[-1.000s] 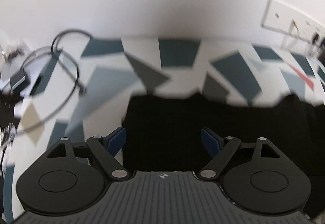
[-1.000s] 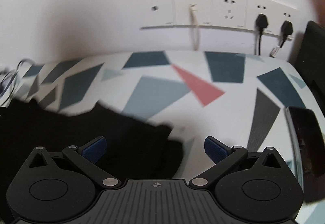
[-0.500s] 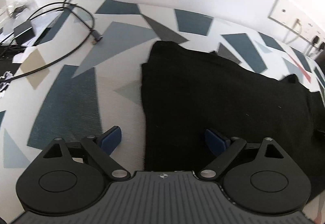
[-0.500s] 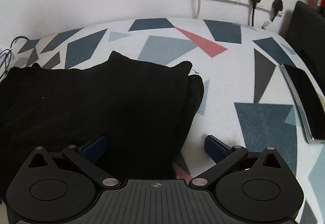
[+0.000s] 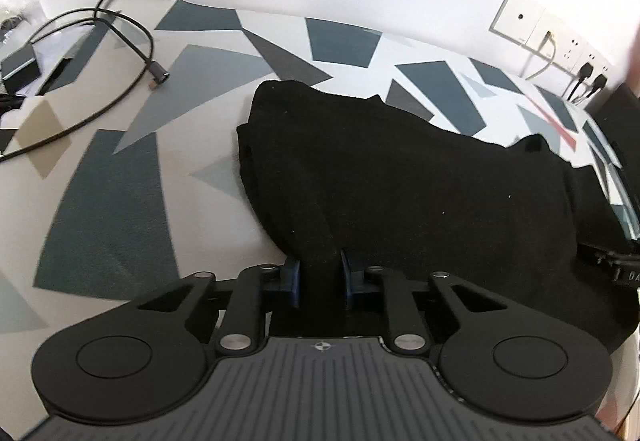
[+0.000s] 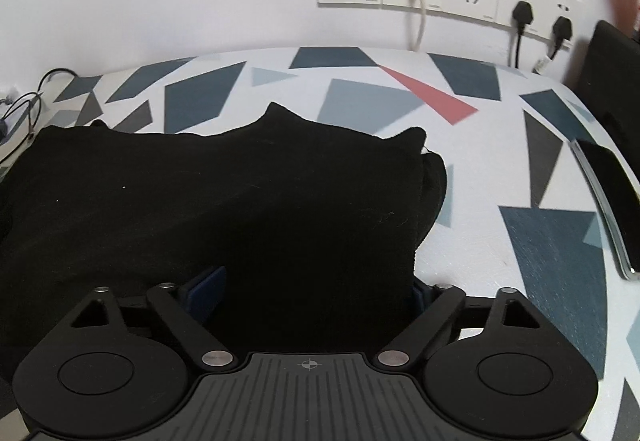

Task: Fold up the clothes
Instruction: 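Close both grippers on the folded shirt edge, then carry the folded black shirt with both grippers to the wooden chair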

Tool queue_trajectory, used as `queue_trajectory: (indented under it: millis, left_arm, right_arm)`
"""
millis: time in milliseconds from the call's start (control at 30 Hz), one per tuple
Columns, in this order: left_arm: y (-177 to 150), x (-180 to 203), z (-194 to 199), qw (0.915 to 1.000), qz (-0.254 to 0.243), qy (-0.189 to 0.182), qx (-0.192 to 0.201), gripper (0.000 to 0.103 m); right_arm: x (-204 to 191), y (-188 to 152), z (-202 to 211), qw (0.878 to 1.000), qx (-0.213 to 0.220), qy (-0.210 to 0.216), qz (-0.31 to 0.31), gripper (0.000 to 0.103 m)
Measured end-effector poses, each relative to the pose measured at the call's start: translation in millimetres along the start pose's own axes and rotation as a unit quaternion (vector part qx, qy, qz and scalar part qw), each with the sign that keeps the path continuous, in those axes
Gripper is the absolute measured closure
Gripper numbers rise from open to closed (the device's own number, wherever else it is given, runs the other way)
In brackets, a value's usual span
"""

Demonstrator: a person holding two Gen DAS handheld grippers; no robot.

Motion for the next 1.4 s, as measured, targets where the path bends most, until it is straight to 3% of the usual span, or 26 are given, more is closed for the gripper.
queue_trajectory:
  millis: [100,167,233,367,433,533,600,633,700,733,767,867,1000,1133,1267,1400]
  left_arm:
    - [-9,5,9,0.9995,-0.012,0.028,0.012,0.088]
    - [-15,-1,17,0.9993,0.004,0.034,0.014,0.088]
    - [-21,-13,23,0.9991,0.026,0.033,0.008,0.085]
    - [-27,-34,24,0.9979,0.058,0.027,0.001,0.055]
    - [-26,-34,22,0.9976,0.064,0.026,0.005,0.049]
    - [-24,-26,15,0.9979,0.057,0.029,0.01,0.027]
    - [-22,-16,10,0.9976,0.045,0.052,0.011,0.023]
    - [-22,-12,8,0.9972,0.04,0.061,0.014,0.027]
    - [-20,-9,9,0.9972,0.048,0.054,0.022,0.055]
    - [-18,-9,10,0.9971,0.06,0.042,0.019,0.078]
    - [-17,-10,11,0.9965,0.076,0.032,0.013,0.082]
    - [-21,-8,16,0.9946,0.096,0.037,0.012,0.085]
    - [-37,-8,46,0.9896,0.121,0.066,0.041,0.086]
    - [-56,-13,107,0.9791,0.158,0.088,0.093,0.086]
    - [-83,-27,175,0.9592,0.204,0.132,0.145,0.086]
    - [-129,-51,235,0.93,0.271,0.175,0.176,0.086]
  right_arm:
    - [-8,6,-3,1.0,0.0,0.006,0.01,0.027]
    - [-17,11,-5,1.0,-0.002,0.015,0.017,0.035]
    - [-29,15,-6,0.999,-0.01,0.024,0.034,0.036]
    - [-35,20,-9,0.999,-0.013,0.003,0.047,0.02]
    - [-31,21,-10,0.999,-0.011,-0.006,0.037,0.017]
    - [-25,18,-13,1.0,-0.013,0.004,0.008,0.012]
    - [-26,18,-15,1.0,-0.009,0.006,0.009,0.012]
    - [-28,18,-15,1.0,-0.007,0.006,0.011,0.015]
    - [-33,19,-14,1.0,-0.008,0.016,0.02,0.034]
    - [-35,20,-13,0.999,-0.01,0.023,0.025,0.039]
    - [-38,21,-12,0.999,-0.011,0.029,0.029,0.048]
    - [-45,23,-9,0.998,-0.018,0.051,0.041,0.076]
    - [-60,27,5,0.994,-0.007,0.074,0.074,0.082]
    - [-79,40,38,0.986,0.034,0.127,0.107,0.082]
    - [-115,57,75,0.967,0.077,0.19,0.15,0.082]
    - [-170,69,101,0.94,0.093,0.261,0.199,0.082]
Point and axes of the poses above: each gripper's, at about its wrist camera, not at the fingertips, and z roughly against the way its jaws point, x to its right, y to its top, the point moved 5 cm from there along -z, roughly the way its jaws point, and after that the axes turned 6 degrees about -x, right-handed, at the moved point
